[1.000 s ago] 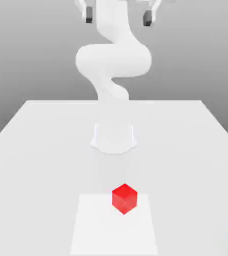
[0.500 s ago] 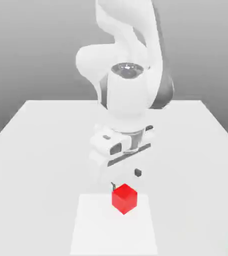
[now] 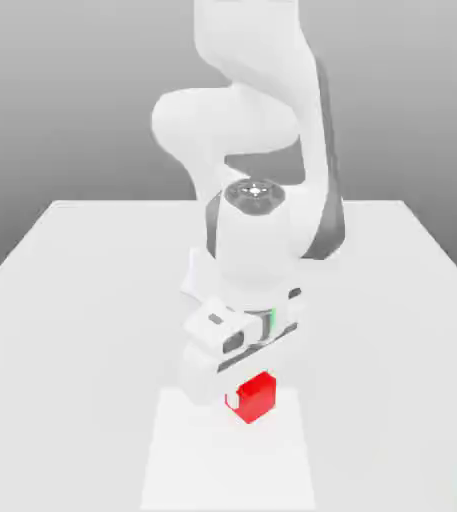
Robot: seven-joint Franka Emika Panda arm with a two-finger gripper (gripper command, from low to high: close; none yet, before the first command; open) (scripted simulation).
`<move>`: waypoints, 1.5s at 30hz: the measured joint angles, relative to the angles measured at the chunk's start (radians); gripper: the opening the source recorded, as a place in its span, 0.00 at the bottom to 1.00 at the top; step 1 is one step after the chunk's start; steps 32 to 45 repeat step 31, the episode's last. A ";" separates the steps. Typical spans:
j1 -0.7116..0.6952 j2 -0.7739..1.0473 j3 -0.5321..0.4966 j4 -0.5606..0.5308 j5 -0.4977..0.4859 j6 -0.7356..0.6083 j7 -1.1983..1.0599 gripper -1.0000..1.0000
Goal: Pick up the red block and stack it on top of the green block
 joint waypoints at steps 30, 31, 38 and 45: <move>0.301 0.378 0.192 0.715 -0.124 -0.342 0.238 1.00; 0.301 0.378 0.192 0.715 -0.124 -0.342 0.238 1.00; 0.301 0.378 0.192 0.715 -0.124 -0.342 0.238 1.00; 0.301 0.378 0.192 0.715 -0.124 -0.342 0.238 1.00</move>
